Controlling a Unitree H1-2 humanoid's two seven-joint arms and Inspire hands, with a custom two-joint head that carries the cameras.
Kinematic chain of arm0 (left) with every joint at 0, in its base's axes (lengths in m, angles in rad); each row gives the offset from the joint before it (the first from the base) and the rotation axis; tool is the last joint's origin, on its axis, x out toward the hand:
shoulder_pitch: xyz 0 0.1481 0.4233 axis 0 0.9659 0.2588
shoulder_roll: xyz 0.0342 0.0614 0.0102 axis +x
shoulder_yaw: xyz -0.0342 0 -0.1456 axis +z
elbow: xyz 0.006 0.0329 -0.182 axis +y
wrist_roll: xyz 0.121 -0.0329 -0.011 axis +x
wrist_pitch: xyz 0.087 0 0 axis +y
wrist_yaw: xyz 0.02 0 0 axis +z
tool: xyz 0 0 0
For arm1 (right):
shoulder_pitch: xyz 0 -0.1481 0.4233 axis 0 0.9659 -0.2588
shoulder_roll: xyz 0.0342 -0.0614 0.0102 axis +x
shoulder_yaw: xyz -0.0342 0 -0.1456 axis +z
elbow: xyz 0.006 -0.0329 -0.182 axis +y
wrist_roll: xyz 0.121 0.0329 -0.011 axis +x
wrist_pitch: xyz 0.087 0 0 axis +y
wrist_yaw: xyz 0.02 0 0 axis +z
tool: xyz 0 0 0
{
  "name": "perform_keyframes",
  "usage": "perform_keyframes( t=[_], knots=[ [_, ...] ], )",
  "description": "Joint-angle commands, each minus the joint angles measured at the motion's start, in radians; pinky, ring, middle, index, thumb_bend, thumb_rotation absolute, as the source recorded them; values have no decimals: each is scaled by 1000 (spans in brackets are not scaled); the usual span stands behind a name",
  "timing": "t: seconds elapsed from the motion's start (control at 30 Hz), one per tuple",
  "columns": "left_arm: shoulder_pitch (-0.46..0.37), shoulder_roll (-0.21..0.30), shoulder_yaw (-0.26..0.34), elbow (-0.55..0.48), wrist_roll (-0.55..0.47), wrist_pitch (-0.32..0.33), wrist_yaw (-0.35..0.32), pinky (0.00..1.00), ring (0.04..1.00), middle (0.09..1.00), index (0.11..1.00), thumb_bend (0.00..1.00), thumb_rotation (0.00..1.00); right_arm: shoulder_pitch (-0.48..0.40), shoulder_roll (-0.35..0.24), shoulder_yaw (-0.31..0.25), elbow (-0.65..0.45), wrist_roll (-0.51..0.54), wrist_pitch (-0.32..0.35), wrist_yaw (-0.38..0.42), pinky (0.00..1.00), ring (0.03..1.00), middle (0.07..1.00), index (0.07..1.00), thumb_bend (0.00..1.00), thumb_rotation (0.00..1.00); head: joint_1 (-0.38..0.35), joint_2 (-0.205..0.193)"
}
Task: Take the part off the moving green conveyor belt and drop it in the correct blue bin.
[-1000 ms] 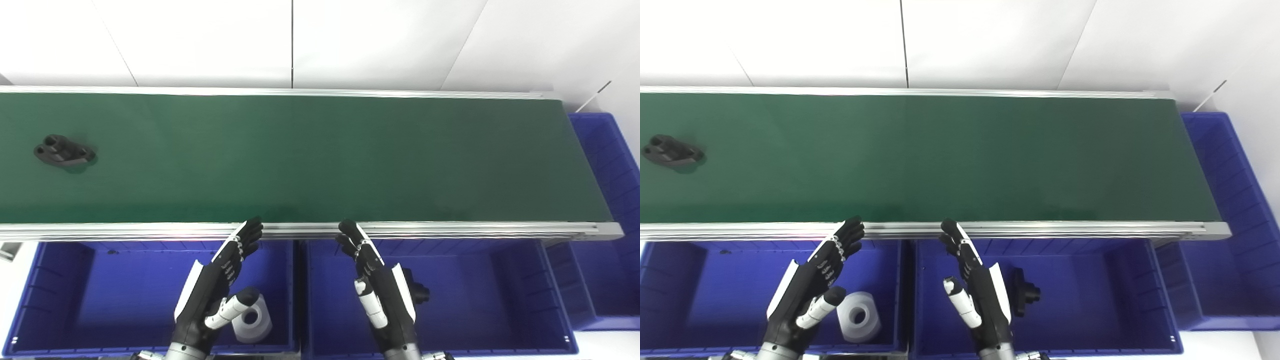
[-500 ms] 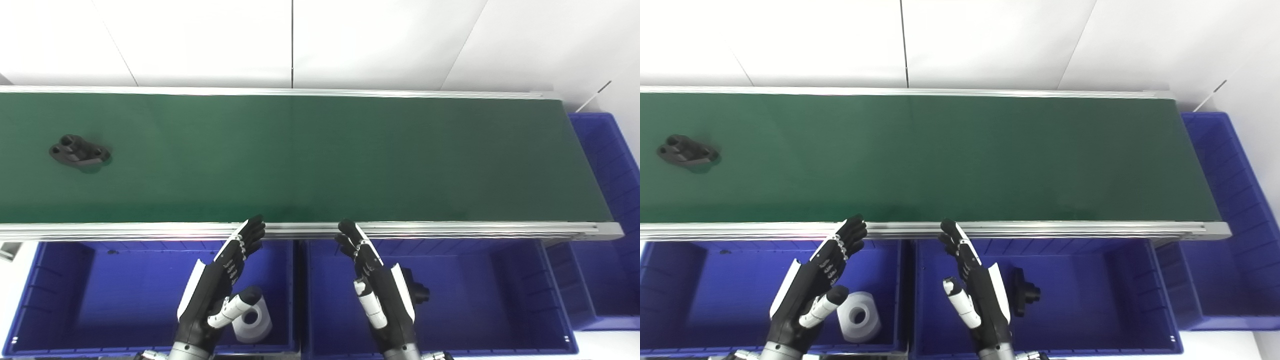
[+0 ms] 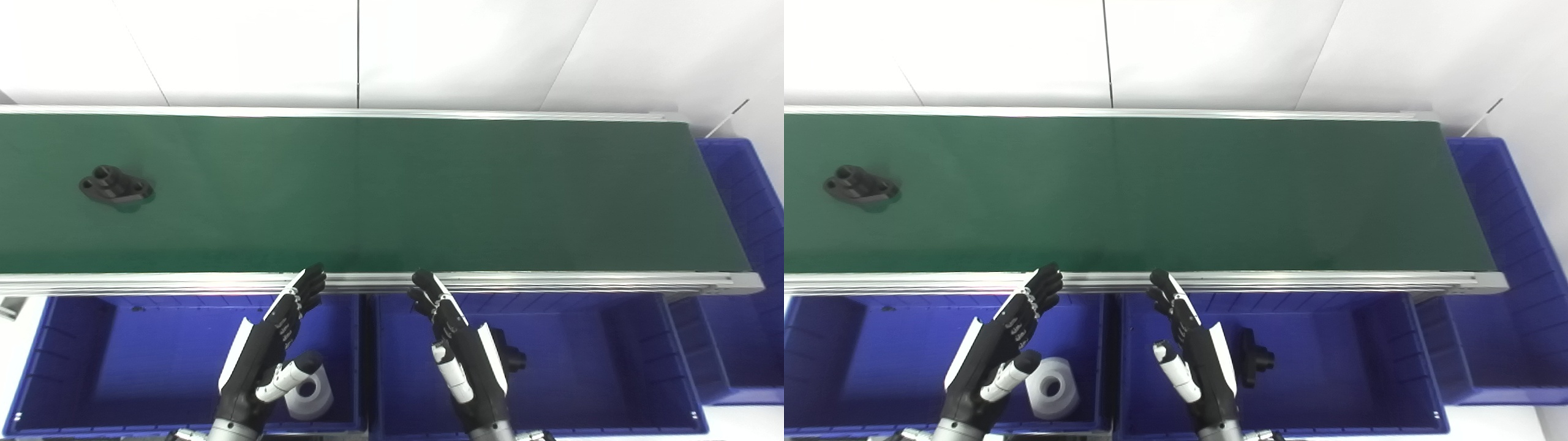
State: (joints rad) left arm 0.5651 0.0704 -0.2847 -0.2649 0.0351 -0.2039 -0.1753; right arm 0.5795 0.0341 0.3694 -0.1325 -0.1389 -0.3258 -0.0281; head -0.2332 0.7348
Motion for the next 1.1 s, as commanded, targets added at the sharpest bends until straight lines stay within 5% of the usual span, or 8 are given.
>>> perform_keyframes(
  t=[0.0, 0.53, 1.07],
  knots=[
    [2, 0, -2, -30, 8, -27, 6, 913, 922, 922, 904, 848, 749, 8, 19, 11, -25, -2, 8, 9, 906, 894, 925, 926, 833, 932, -1, -1],
    [-28, -24, -15, 115, 8, -137, 10, 873, 903, 897, 871, 869, 711, -23, -4, -19, 86, 39, -61, 22, 898, 890, 924, 920, 867, 917, 84, -174],
    [-49, -33, -16, 157, 34, -154, 18, 794, 874, 876, 842, 905, 730, -44, -14, -34, 126, 60, -81, 39, 926, 910, 944, 934, 876, 926, 140, -211]
  ],
)
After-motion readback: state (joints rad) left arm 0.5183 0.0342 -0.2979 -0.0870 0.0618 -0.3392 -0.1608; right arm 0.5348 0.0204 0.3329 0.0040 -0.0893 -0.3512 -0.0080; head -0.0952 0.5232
